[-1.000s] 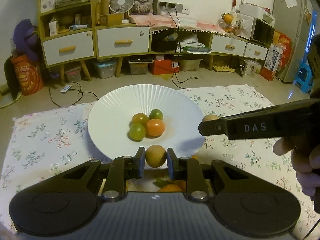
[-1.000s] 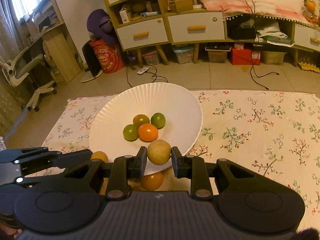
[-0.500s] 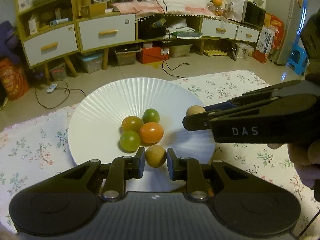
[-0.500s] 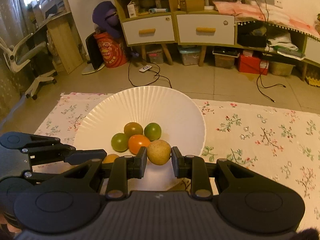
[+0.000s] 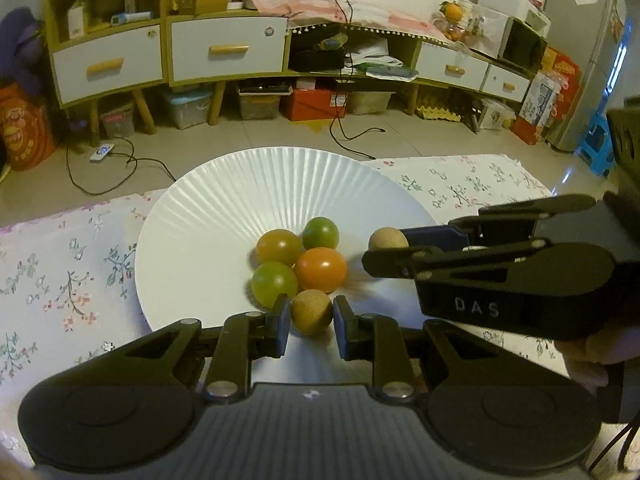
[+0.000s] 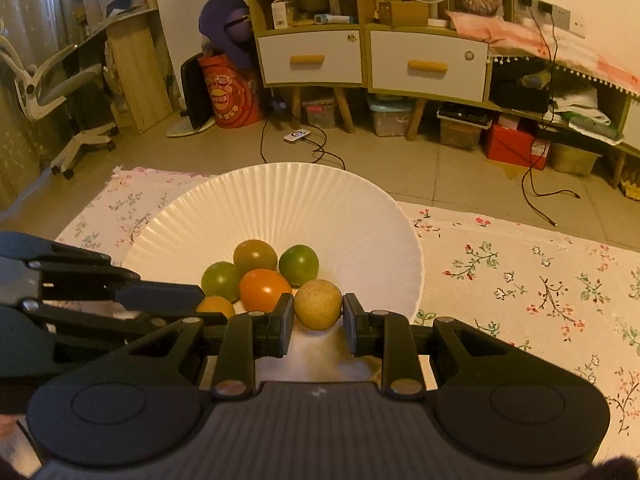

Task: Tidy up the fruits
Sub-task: 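Open both grippers to drop the citrus into the bowl and withdraw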

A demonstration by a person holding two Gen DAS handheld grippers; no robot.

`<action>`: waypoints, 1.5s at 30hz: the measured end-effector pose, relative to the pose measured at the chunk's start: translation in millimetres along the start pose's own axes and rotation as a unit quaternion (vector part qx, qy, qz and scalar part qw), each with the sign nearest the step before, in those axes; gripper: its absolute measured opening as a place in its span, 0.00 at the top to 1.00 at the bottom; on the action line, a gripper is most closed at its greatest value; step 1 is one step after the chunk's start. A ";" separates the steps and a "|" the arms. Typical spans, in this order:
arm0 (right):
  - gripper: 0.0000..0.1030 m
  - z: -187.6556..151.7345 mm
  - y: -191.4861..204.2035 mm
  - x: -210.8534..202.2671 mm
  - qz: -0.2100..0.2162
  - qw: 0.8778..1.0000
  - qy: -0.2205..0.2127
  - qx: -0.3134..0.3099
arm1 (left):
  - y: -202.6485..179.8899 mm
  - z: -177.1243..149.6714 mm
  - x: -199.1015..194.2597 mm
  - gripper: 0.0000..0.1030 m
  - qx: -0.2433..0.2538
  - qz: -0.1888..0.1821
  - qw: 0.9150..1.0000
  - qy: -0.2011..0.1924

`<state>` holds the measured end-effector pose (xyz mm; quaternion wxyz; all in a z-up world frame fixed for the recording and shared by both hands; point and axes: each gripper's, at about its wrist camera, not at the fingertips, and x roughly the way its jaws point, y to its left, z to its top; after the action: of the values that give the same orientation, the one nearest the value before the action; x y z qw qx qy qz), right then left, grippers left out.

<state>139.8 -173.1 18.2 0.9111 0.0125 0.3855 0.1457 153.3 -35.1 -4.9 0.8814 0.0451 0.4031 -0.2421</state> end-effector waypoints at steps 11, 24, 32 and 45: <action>0.74 1.1 1.0 -2.7 0.003 1.000 -0.002 -0.002 | 0.7 1.1 0.2 0.87 0.001 0.001 1.000 -0.003; 0.47 5.8 0.8 -24.4 -0.012 1.000 -0.011 0.006 | -3.9 3.7 -18.4 0.51 0.008 0.004 1.000 -0.008; 0.33 11.0 12.8 -48.6 -0.022 1.000 -0.021 0.003 | -5.1 2.9 -46.4 0.29 0.009 0.015 1.000 -0.015; 0.24 3.6 36.7 -77.3 -0.029 0.999 -0.024 -0.007 | -2.7 -9.2 -84.9 0.16 0.000 0.031 0.999 -0.022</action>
<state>81.9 -159.0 79.7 0.9239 -0.0017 0.3628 0.1213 98.4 -1.8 51.5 0.8972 0.0523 0.3817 -0.2161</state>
